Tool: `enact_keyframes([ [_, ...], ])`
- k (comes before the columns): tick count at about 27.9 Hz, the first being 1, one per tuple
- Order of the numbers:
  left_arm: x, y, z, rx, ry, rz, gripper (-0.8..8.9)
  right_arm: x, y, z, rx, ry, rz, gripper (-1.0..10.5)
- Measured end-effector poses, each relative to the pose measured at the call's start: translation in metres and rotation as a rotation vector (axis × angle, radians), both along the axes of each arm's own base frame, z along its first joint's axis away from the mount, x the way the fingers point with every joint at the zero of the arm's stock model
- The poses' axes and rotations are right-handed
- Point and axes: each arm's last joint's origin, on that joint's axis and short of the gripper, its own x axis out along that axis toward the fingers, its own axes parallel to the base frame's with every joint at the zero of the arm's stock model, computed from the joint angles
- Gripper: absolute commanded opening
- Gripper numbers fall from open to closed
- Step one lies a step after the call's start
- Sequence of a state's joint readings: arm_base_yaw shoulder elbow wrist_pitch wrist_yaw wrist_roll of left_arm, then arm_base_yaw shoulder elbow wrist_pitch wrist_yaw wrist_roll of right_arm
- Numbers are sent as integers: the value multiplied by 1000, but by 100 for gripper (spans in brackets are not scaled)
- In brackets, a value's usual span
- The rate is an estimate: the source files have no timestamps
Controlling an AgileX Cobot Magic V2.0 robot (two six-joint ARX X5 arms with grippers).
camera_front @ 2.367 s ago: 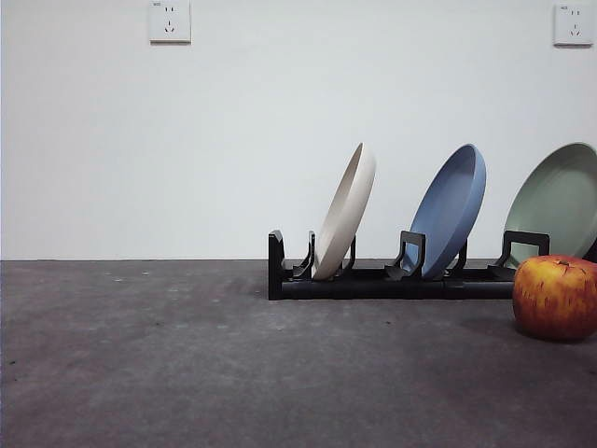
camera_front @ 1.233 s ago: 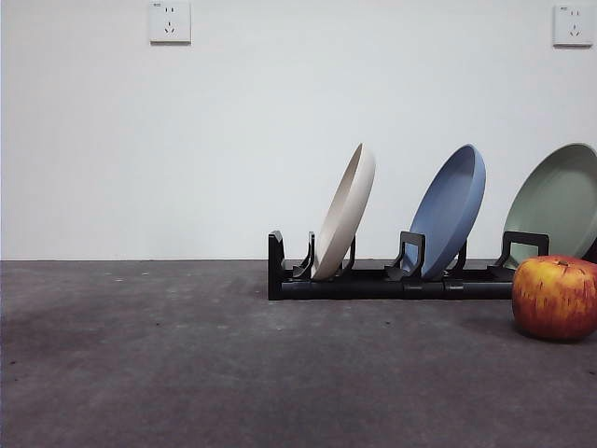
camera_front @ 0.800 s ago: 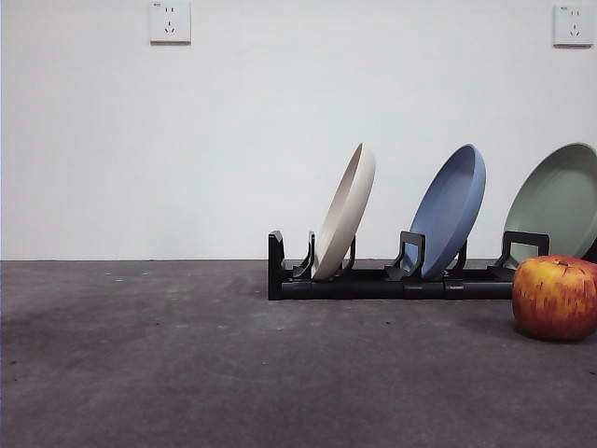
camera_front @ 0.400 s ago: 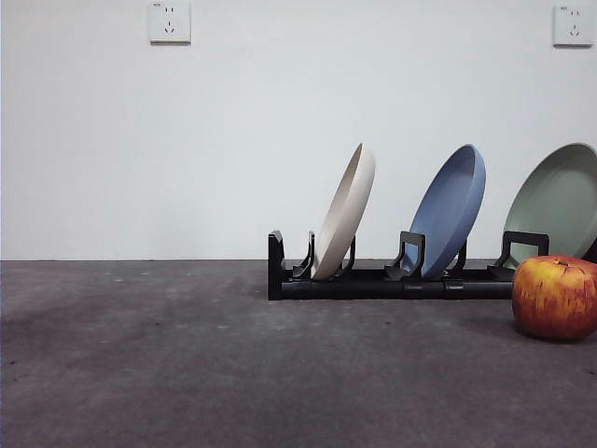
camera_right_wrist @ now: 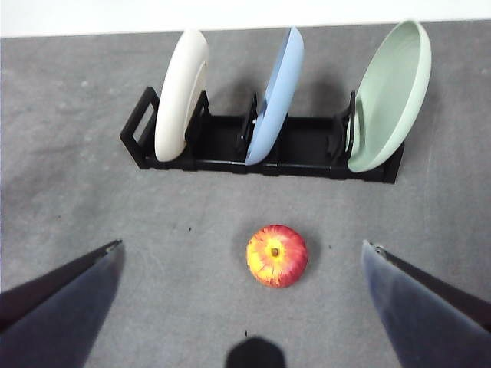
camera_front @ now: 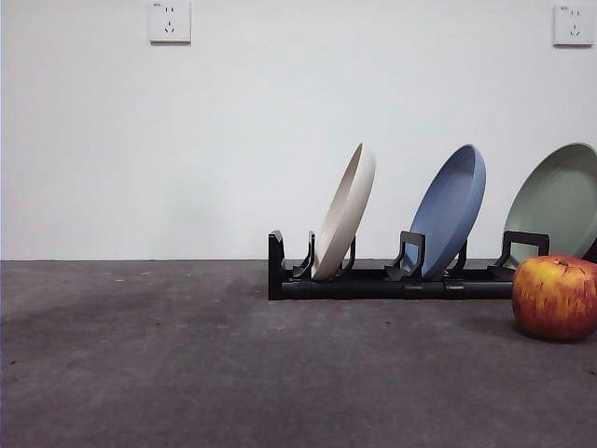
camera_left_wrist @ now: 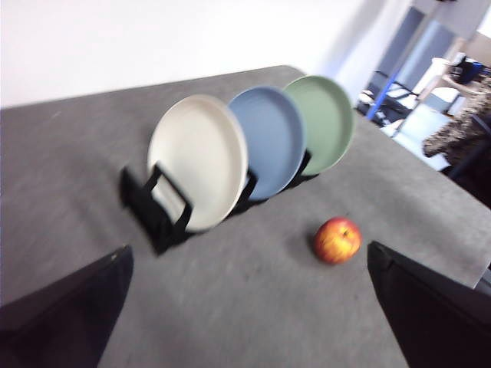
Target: Take the yellow plate from the plate rack,put the plate on the table,take the apple from the table,put the apple in the plate
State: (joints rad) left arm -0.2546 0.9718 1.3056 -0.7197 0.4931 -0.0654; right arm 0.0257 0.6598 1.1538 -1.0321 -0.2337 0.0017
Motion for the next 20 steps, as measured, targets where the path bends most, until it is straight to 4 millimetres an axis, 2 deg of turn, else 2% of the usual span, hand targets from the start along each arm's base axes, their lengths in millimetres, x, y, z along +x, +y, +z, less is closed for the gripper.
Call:
enact_keyframes([
  [6,62,-44,9,13,42,-113,691,9,0,-3,-2,48,0,572],
  [10,131,-92,4,29,81,-173,691,13,0,-5,-3,64,1,572],
  [12,163,-115,-9,42,113,-193,691,14,0,-5,-3,66,1,571],
  [15,200,-144,-37,66,150,-203,691,14,0,-5,-3,66,1,571],
  [20,234,-167,-81,106,177,-156,691,14,0,-5,-3,67,1,567],
])
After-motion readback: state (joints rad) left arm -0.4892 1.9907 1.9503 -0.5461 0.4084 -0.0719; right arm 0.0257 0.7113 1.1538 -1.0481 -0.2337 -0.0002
